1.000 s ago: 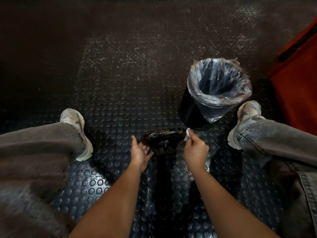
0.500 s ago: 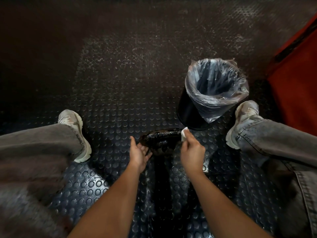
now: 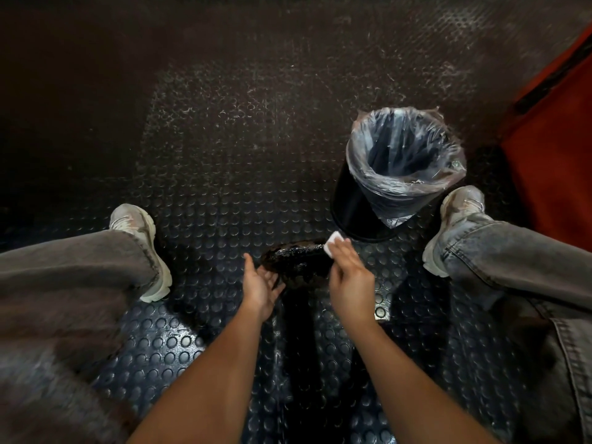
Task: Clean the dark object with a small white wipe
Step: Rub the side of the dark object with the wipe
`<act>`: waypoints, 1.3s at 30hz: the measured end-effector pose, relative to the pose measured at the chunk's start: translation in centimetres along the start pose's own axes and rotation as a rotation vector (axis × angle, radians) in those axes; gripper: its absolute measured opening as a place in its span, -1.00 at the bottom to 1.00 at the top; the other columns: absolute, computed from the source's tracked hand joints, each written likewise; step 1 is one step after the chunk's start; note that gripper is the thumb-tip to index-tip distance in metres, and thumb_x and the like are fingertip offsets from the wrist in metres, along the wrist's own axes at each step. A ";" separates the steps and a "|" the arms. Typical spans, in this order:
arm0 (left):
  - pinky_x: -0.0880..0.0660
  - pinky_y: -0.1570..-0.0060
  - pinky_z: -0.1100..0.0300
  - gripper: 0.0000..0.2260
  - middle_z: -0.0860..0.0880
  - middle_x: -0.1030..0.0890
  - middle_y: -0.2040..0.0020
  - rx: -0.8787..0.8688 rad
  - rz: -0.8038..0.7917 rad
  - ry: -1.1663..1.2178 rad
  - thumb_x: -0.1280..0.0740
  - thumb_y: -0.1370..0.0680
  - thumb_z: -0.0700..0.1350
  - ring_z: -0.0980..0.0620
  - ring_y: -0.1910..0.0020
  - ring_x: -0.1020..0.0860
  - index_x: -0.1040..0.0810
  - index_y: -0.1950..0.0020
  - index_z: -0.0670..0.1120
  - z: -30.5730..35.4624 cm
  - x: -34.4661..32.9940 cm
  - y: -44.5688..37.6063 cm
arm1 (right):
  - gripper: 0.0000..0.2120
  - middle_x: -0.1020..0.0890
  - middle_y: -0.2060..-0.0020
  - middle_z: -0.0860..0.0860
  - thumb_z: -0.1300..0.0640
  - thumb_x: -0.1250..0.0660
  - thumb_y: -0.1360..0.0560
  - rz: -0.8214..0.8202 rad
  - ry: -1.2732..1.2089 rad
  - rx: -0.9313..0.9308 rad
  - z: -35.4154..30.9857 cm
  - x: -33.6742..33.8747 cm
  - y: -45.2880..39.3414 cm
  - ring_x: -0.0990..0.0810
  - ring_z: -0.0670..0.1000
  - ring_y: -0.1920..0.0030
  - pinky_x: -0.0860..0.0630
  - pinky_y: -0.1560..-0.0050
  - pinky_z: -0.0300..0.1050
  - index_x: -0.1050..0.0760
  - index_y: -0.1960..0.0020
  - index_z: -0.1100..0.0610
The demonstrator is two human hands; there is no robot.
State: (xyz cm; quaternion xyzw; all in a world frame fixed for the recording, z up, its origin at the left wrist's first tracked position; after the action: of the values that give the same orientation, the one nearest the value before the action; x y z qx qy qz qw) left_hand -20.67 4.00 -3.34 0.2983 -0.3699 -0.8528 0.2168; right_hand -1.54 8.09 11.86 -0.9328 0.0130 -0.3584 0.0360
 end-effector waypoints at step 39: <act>-0.20 -0.52 -0.13 -0.34 -0.01 -0.61 0.07 0.020 0.030 -0.026 0.13 -0.62 0.38 -0.03 -0.42 -0.40 -0.58 -0.14 -0.04 -0.5 0.6 -0.5 | -0.67 -0.73 -0.03 0.11 0.25 -0.24 -0.62 0.027 0.030 -0.262 2.8 1.9 -2.3 -0.68 -0.01 0.16 -0.53 0.07 -0.40 -0.61 -0.32 0.08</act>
State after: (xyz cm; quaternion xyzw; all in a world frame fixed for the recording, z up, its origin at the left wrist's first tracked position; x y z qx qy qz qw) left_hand -20.89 3.74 -4.21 0.2839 -0.3858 -0.8494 0.2218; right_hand 1.70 10.47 11.22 -0.9238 0.0728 -0.3669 -0.0816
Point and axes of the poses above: each hand's wrist, its own y-axis away from the middle knuckle, its own x-axis out of the back of the hand, z = x × y, the point moved 9 cm from there along -y, towards the middle knuckle
